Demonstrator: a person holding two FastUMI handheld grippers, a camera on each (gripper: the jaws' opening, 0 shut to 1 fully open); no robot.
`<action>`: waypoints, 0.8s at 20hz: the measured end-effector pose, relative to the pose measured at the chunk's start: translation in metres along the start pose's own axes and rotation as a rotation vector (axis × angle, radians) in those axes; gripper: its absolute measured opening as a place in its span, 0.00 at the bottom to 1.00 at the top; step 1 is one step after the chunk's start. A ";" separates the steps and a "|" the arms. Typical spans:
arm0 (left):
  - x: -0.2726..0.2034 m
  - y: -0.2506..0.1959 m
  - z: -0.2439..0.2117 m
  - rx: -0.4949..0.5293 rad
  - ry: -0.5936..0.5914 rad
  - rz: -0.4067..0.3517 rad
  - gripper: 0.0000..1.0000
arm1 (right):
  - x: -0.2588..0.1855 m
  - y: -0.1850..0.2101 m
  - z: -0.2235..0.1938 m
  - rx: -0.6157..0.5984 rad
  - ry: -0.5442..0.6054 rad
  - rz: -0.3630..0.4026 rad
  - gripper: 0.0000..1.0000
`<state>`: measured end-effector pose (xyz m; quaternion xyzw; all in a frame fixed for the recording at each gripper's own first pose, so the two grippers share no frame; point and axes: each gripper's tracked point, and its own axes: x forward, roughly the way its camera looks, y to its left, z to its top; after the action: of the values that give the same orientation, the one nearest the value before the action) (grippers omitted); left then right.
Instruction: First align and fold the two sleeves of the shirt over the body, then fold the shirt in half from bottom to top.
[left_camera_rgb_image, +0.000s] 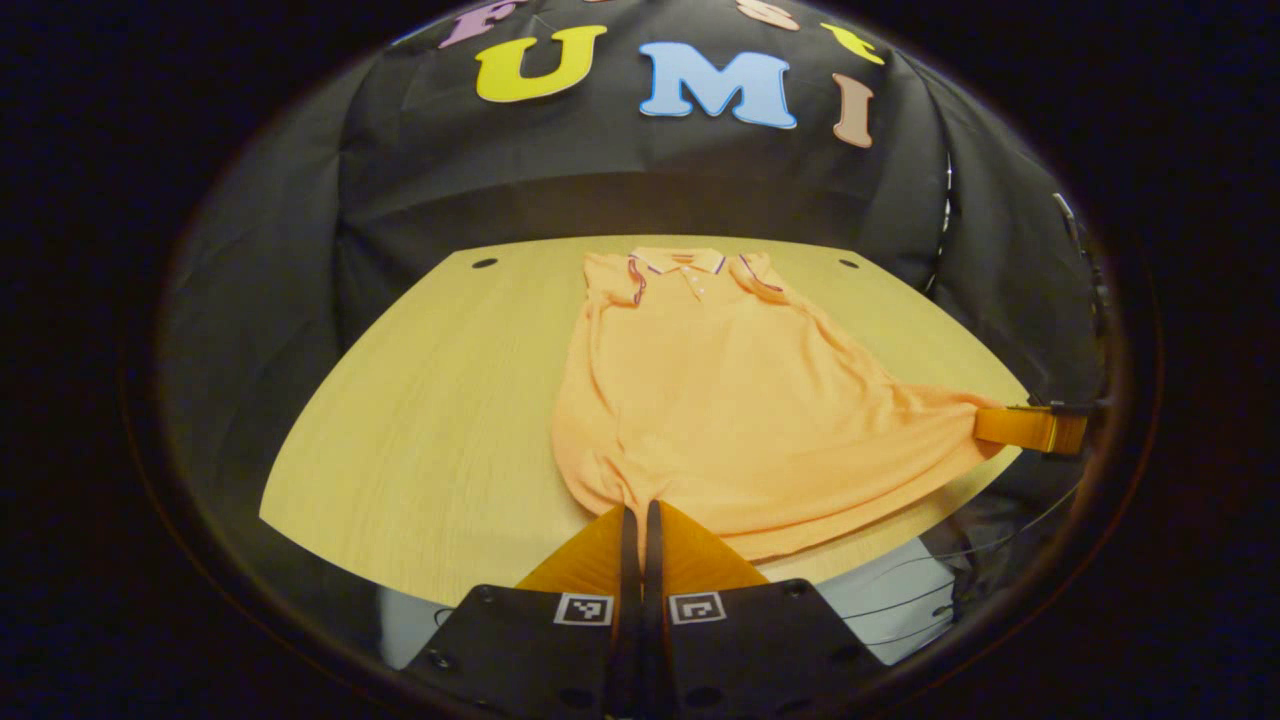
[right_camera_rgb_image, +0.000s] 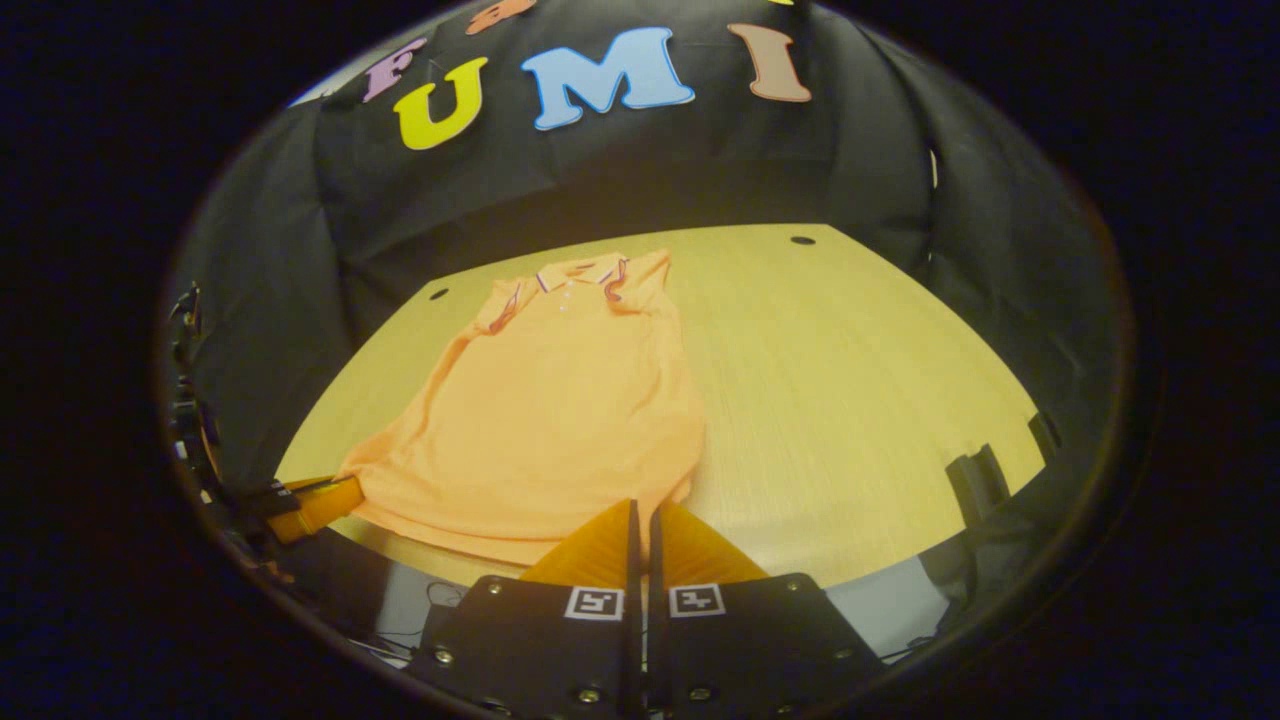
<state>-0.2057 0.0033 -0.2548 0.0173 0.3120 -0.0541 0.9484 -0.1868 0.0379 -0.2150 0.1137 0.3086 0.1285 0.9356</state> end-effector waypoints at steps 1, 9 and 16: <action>0.001 -0.002 0.013 0.005 -0.019 -0.003 0.06 | -0.001 0.001 0.011 -0.013 -0.018 0.002 0.02; 0.029 -0.003 0.110 -0.017 -0.128 -0.027 0.06 | 0.016 0.013 0.102 -0.062 -0.131 0.002 0.02; 0.090 0.010 0.185 -0.071 -0.151 -0.066 0.06 | 0.070 0.017 0.168 -0.039 -0.148 -0.016 0.02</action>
<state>-0.0234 -0.0073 -0.1598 -0.0307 0.2416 -0.0756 0.9669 -0.0336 0.0530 -0.1168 0.1020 0.2371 0.1184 0.9588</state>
